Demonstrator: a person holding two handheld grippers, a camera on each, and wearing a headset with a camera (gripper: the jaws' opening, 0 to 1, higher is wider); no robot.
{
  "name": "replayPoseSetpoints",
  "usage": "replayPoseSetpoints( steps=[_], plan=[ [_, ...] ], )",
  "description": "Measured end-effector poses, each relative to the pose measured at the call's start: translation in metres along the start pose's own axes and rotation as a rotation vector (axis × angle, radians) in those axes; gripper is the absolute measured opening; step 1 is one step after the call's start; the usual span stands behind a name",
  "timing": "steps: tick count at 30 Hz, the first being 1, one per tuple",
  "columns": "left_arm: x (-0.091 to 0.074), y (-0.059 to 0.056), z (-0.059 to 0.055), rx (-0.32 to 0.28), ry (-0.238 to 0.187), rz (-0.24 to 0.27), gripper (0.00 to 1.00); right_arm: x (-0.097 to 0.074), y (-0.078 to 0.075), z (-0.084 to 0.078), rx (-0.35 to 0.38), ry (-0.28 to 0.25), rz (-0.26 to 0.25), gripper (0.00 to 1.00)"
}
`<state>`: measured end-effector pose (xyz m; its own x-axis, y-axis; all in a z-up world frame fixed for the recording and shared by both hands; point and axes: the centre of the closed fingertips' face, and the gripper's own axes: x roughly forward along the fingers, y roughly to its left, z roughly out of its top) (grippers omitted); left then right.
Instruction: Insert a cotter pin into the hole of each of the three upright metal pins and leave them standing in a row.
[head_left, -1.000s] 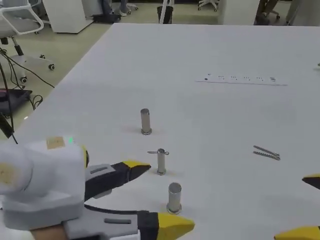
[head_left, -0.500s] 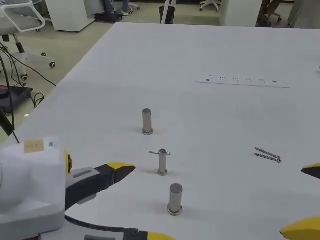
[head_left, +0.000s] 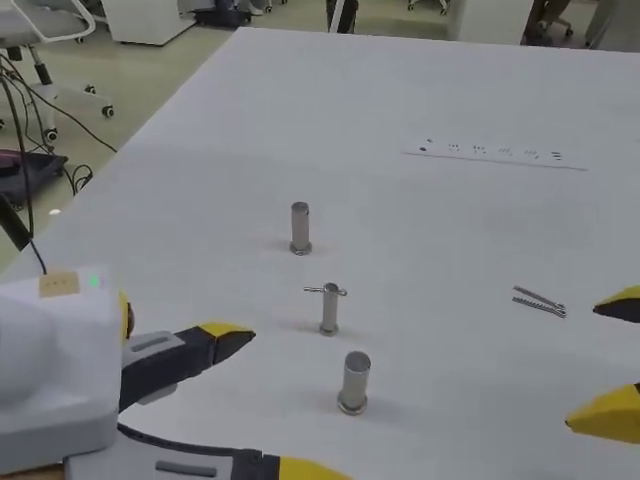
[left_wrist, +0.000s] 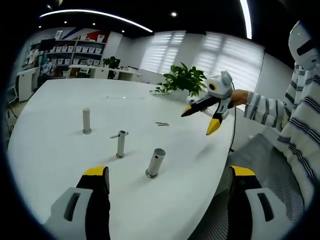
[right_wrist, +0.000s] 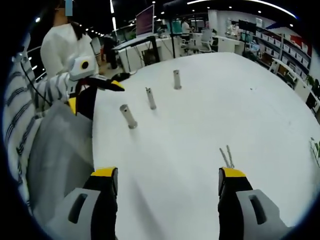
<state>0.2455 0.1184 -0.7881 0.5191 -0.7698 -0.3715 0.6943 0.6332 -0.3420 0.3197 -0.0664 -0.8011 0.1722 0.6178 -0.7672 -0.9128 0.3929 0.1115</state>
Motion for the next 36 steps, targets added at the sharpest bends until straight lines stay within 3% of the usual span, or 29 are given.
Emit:
replayPoseSetpoints(
  steps=[4,8,10,12,23,25,29,36],
  plan=[
    [-0.001,-0.004,0.003,0.008,-0.009,-0.003,0.99,0.003,-0.013,0.004,-0.04,0.039,-0.016,0.79],
    [-0.001,-0.006,0.005,0.015,-0.021,-0.002,0.99,0.008,-0.022,0.01,-0.095,0.035,-0.01,0.7],
    [-0.003,0.003,0.01,0.086,-0.038,0.056,0.99,0.01,-0.033,0.012,-0.158,0.063,-0.05,0.66],
    [-0.005,0.001,0.01,0.07,-0.034,0.051,0.99,0.012,-0.038,0.01,-0.207,0.105,-0.055,0.65],
    [-0.017,0.005,0.018,0.079,-0.061,0.071,0.98,0.042,-0.059,-0.01,-0.195,0.206,0.016,0.61],
    [-0.016,0.004,0.015,0.058,-0.065,0.057,0.98,0.046,-0.065,-0.012,-0.188,0.222,0.017,0.6],
    [-0.016,0.006,0.006,0.067,-0.026,0.056,0.98,0.053,-0.072,-0.016,-0.155,0.247,0.017,0.6],
    [-0.015,0.007,0.004,0.035,-0.038,0.058,0.97,0.057,-0.072,-0.019,-0.145,0.259,0.031,0.59]
  ],
)
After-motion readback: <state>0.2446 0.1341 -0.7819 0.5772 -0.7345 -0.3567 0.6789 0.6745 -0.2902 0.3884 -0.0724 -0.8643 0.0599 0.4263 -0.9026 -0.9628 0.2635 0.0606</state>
